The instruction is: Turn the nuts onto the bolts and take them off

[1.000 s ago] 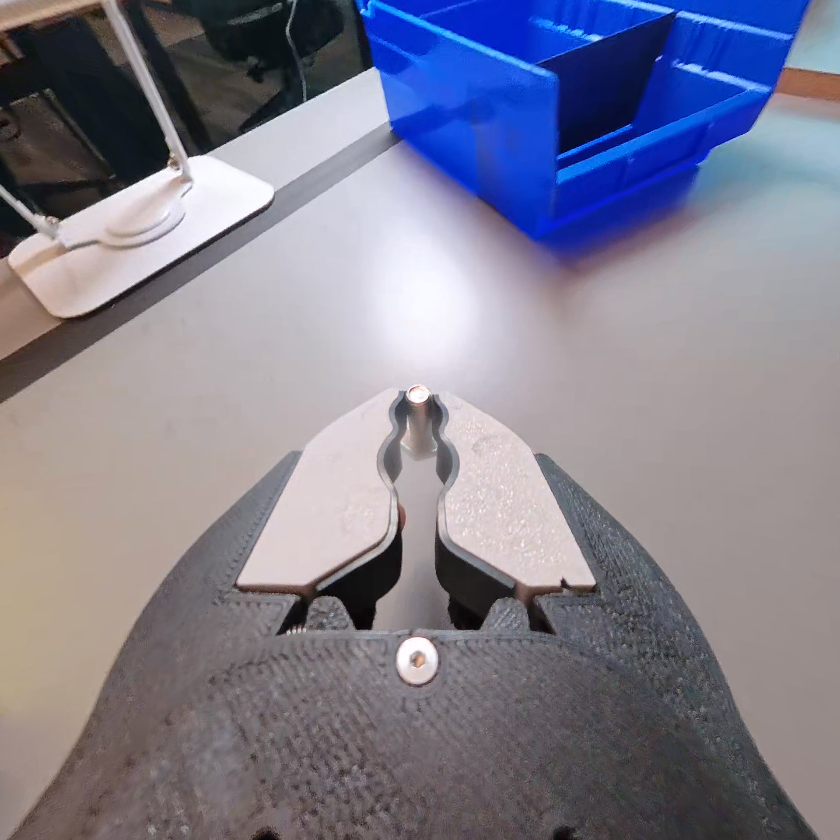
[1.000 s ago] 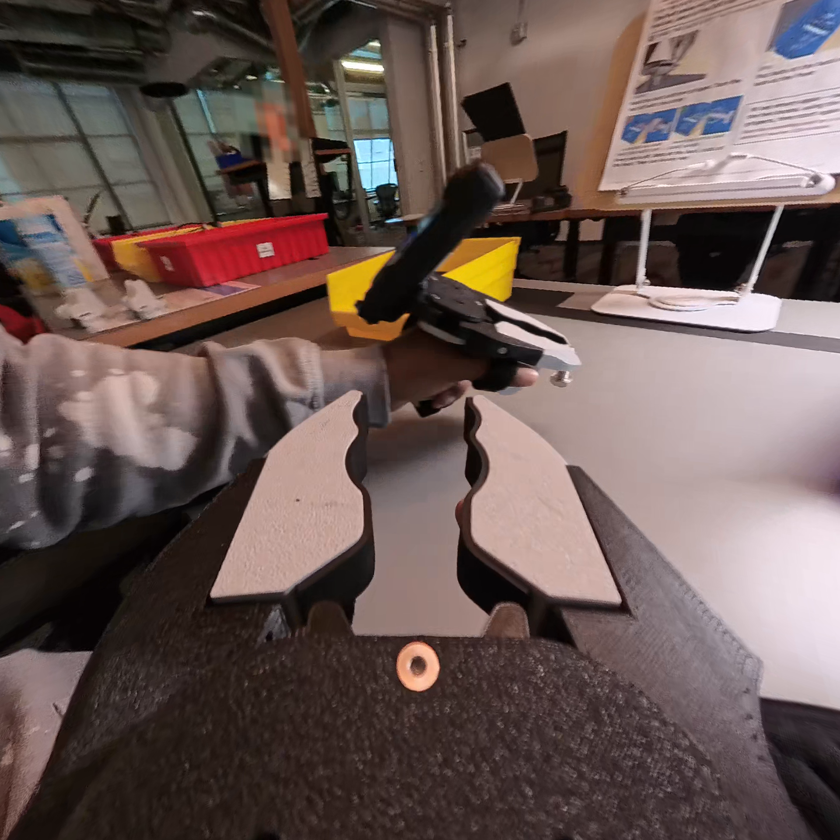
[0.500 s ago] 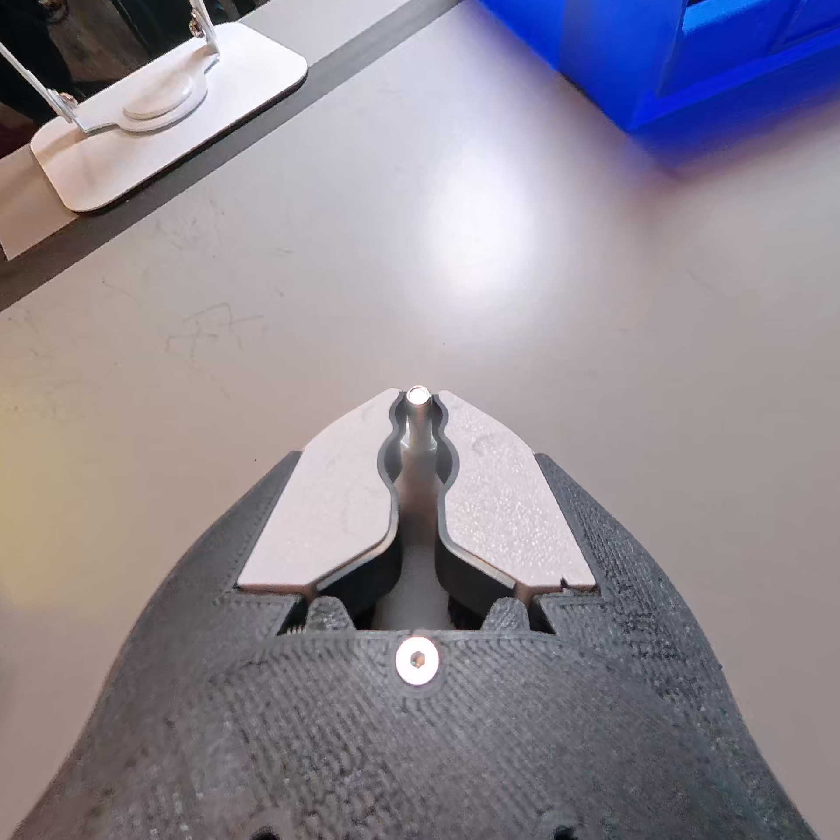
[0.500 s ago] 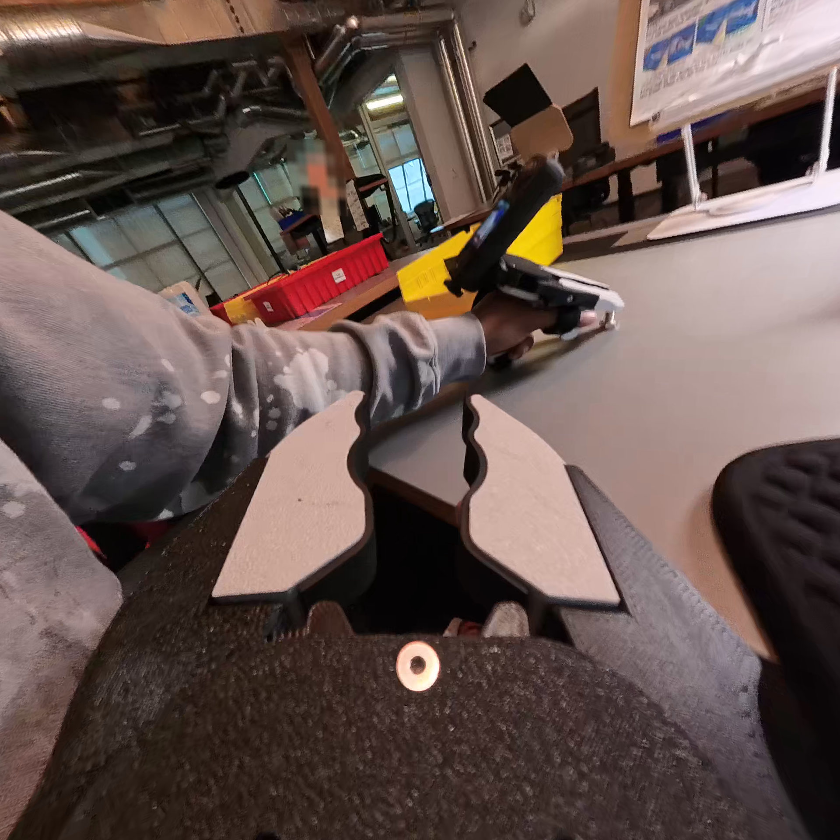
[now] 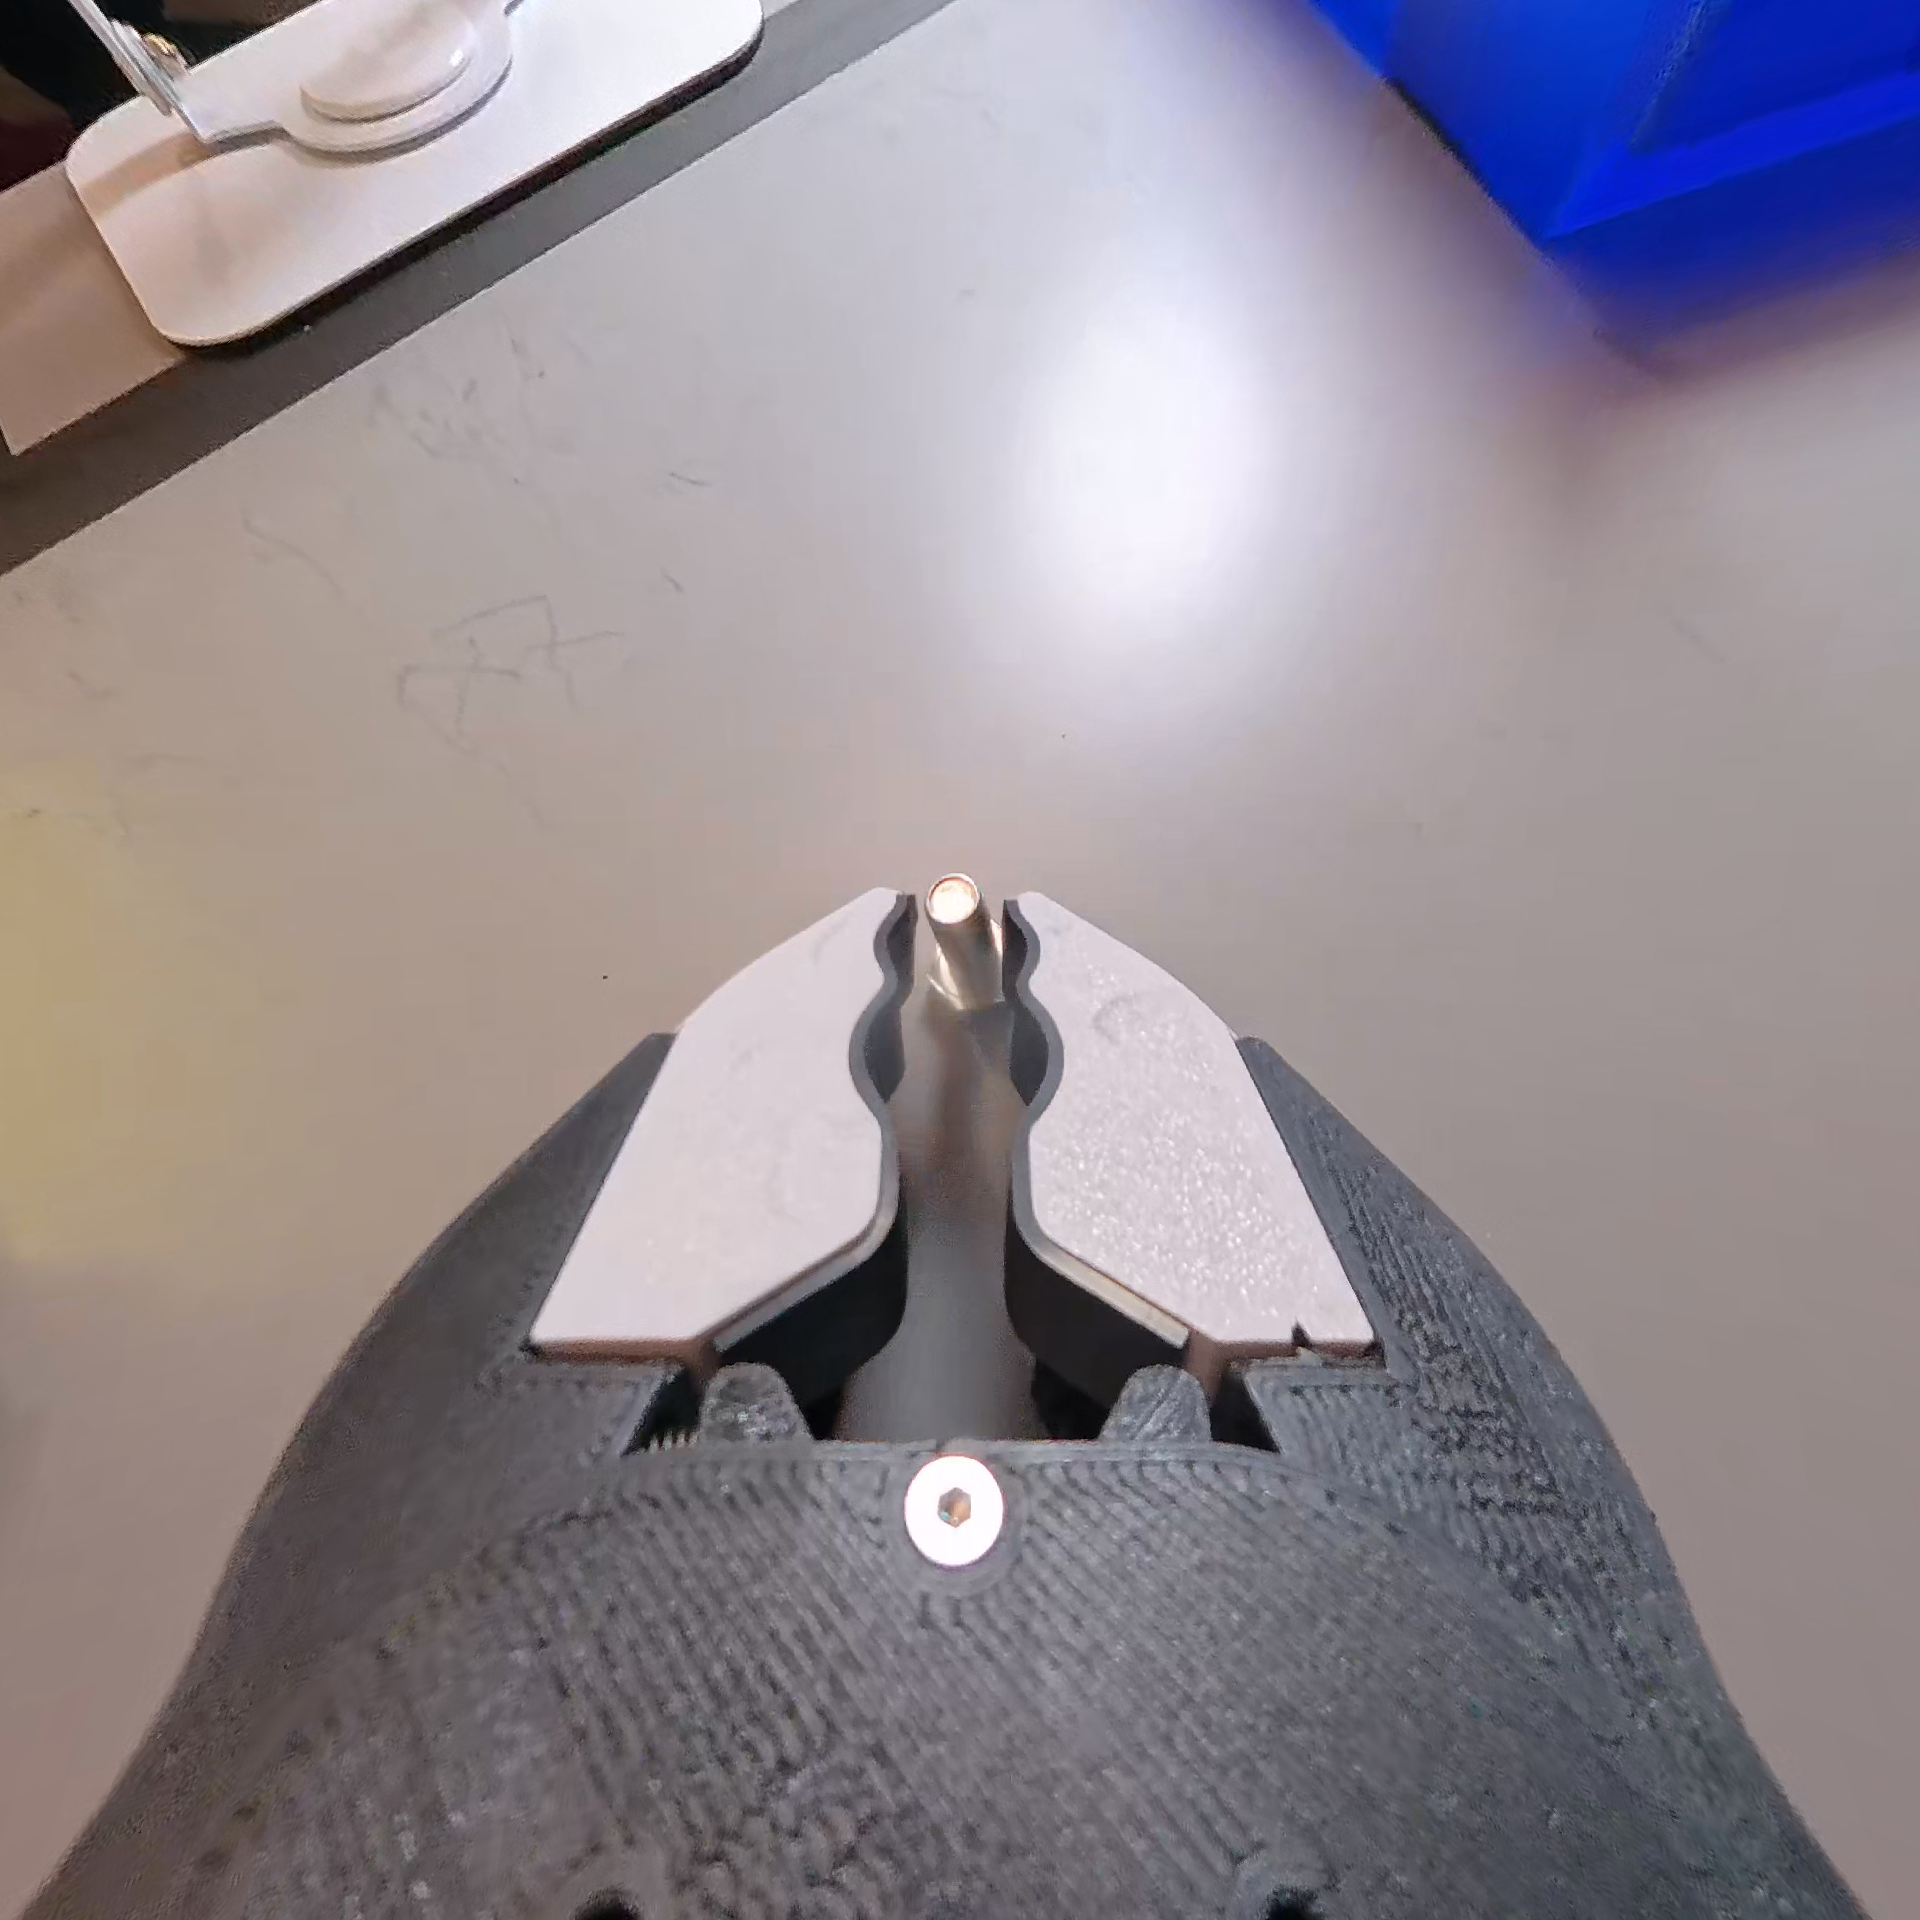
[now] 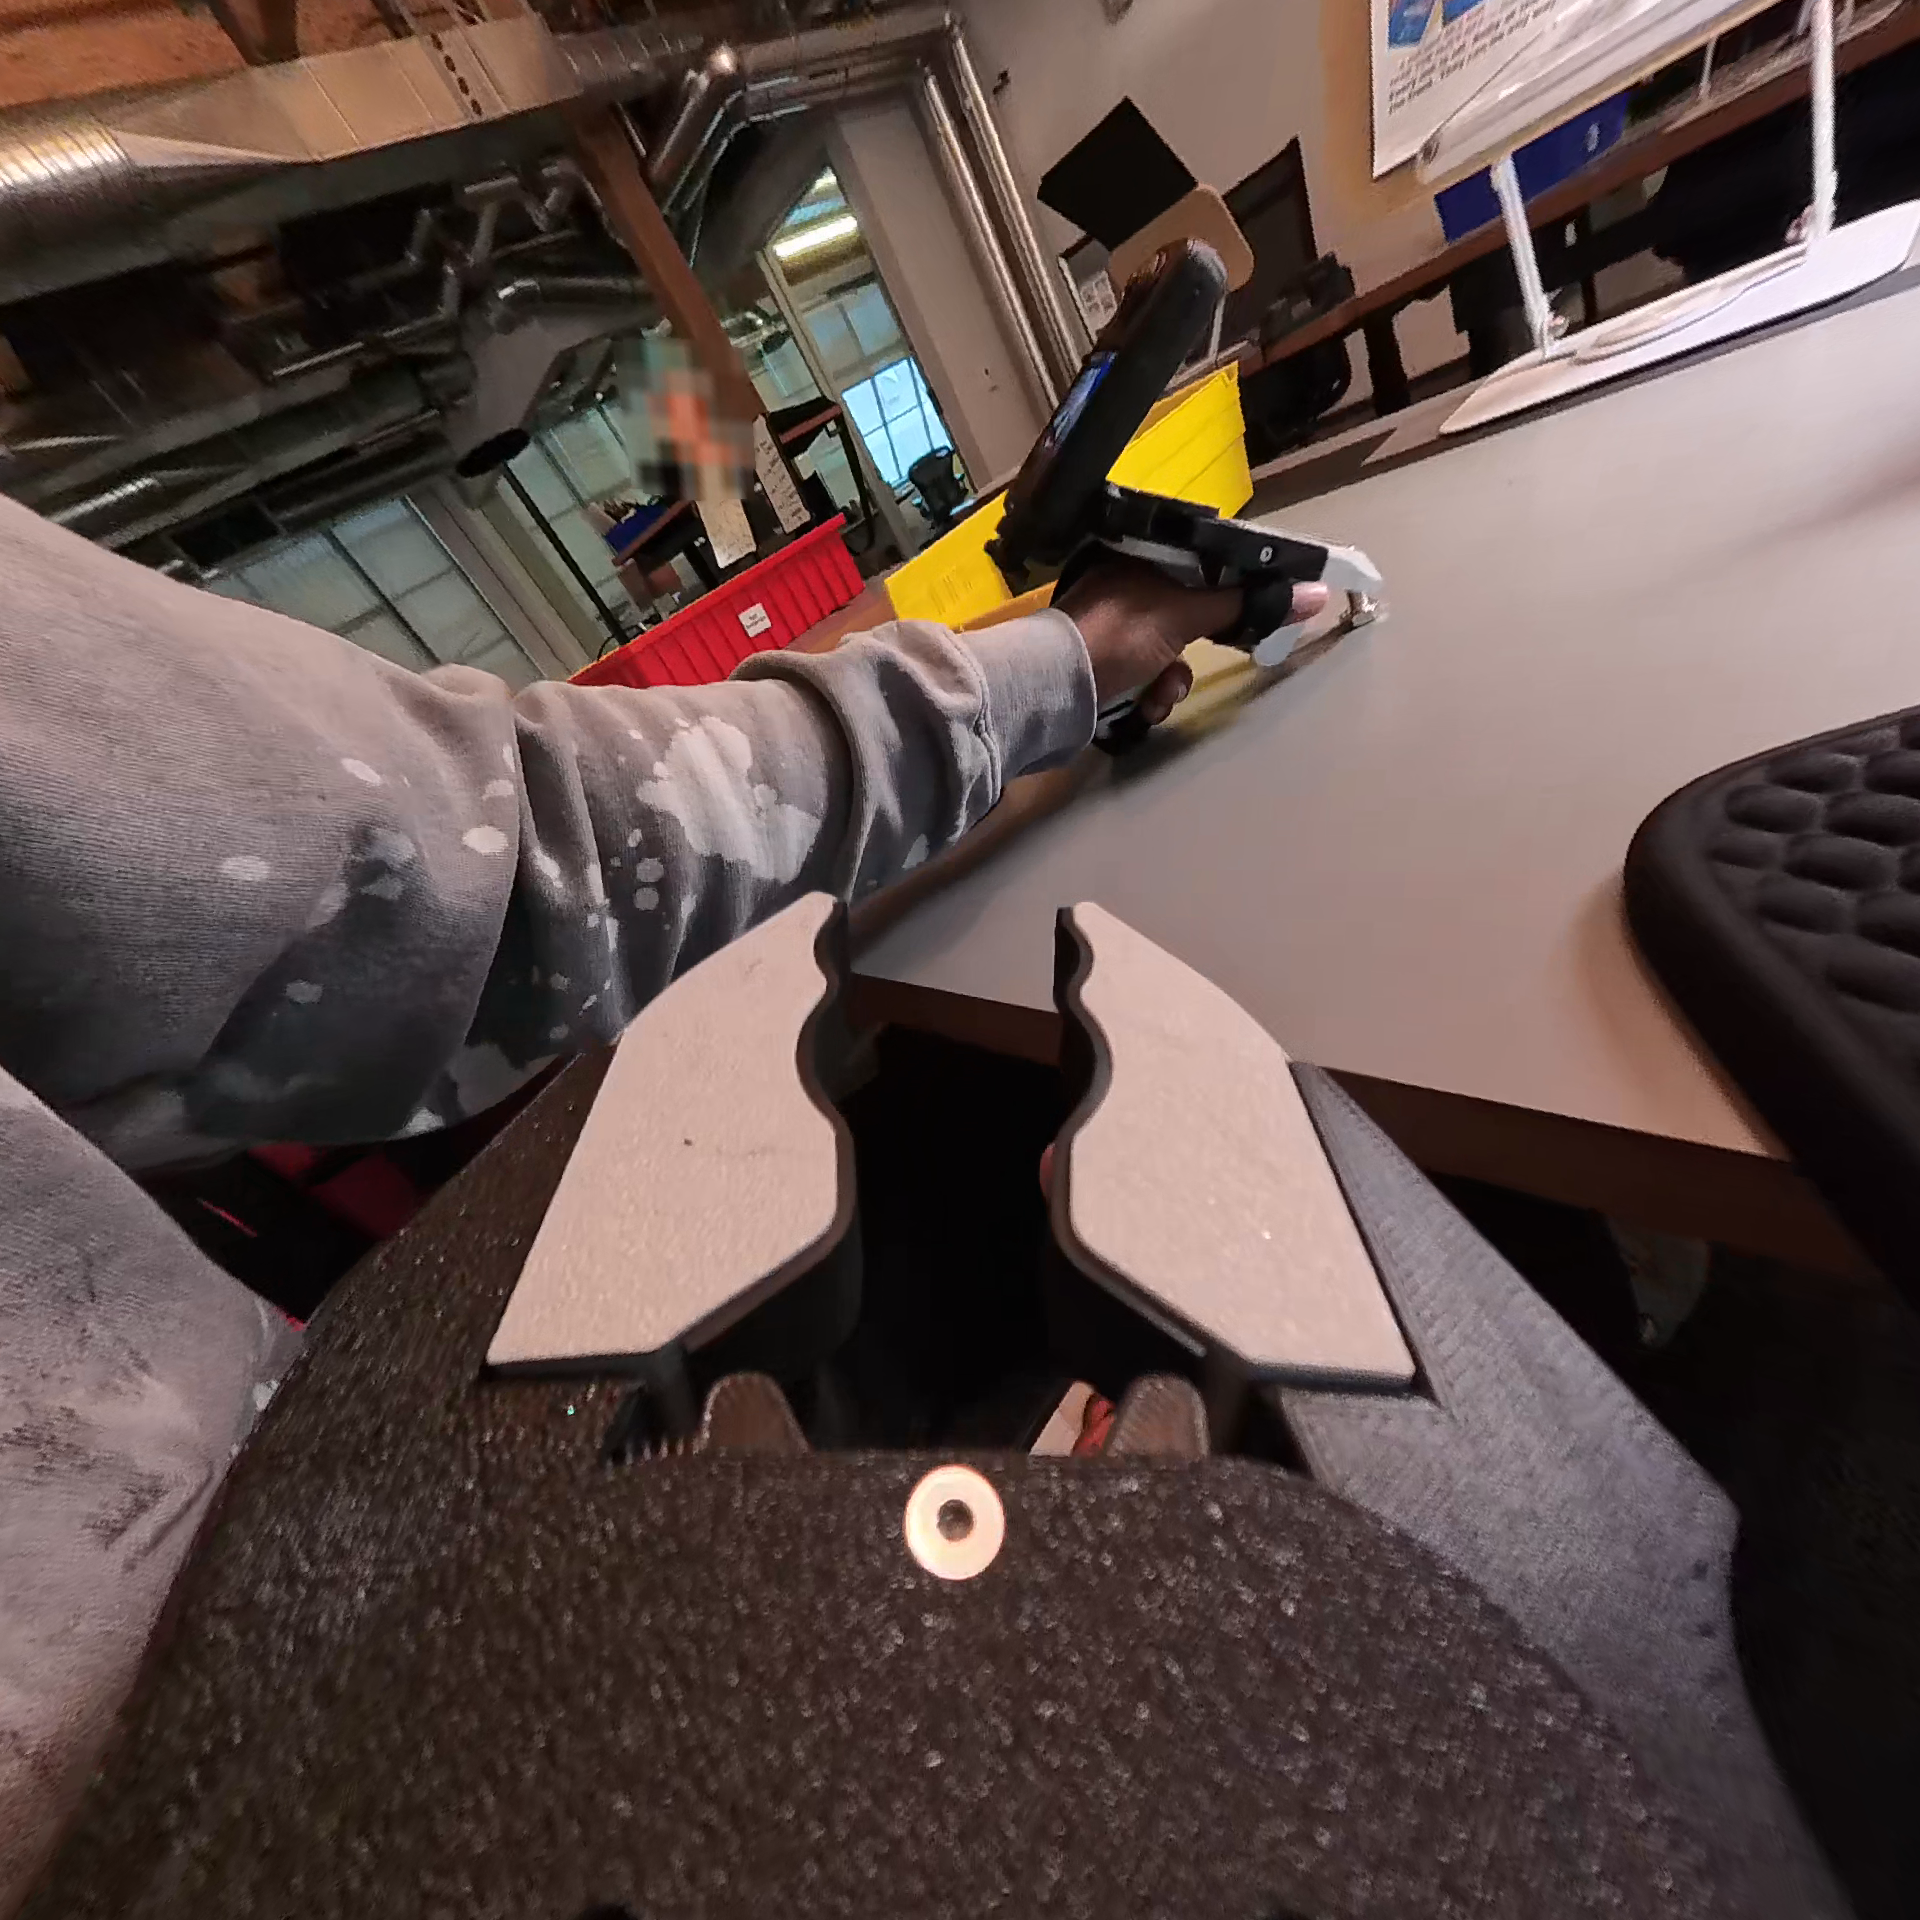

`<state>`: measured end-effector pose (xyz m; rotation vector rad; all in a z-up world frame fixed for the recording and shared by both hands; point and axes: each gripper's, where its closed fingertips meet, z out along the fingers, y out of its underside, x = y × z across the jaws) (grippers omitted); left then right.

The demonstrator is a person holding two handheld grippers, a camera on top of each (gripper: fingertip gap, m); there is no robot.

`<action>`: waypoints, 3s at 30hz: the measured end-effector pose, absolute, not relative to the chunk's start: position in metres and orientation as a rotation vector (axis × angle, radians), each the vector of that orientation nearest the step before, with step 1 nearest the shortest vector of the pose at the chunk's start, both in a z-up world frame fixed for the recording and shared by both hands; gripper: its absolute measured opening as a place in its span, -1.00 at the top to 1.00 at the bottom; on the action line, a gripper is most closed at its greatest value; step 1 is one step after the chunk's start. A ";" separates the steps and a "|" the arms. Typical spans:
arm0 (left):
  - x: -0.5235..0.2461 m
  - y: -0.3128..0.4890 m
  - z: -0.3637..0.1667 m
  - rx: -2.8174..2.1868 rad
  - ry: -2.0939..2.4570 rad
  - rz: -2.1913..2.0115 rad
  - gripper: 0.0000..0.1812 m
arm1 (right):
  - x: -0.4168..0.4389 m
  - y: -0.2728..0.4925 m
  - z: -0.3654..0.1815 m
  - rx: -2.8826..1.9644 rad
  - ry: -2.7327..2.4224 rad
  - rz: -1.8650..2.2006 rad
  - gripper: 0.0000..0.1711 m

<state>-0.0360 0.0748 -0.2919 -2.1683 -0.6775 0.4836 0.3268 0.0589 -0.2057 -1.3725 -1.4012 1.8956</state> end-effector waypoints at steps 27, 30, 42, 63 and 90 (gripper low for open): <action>0.060 0.092 -0.180 -1.756 0.015 -0.112 0.51 | 0.421 0.217 -0.238 -1.924 -0.830 1.254 0.56; 0.101 0.109 -0.158 -1.659 0.105 -0.271 0.55 | 0.472 0.170 -0.240 -1.922 -0.841 1.109 0.60; 0.315 0.181 -0.131 -1.682 0.431 -0.635 0.57 | 0.534 0.179 -0.264 -1.679 -0.563 1.112 0.62; 0.304 0.085 -0.188 -1.736 0.014 -0.217 0.56 | 0.647 0.132 -0.269 -1.766 -0.497 1.118 0.58; 0.354 -0.206 -0.269 -1.495 -0.567 0.362 0.61 | 0.535 0.074 -0.274 -1.342 -1.264 1.334 0.56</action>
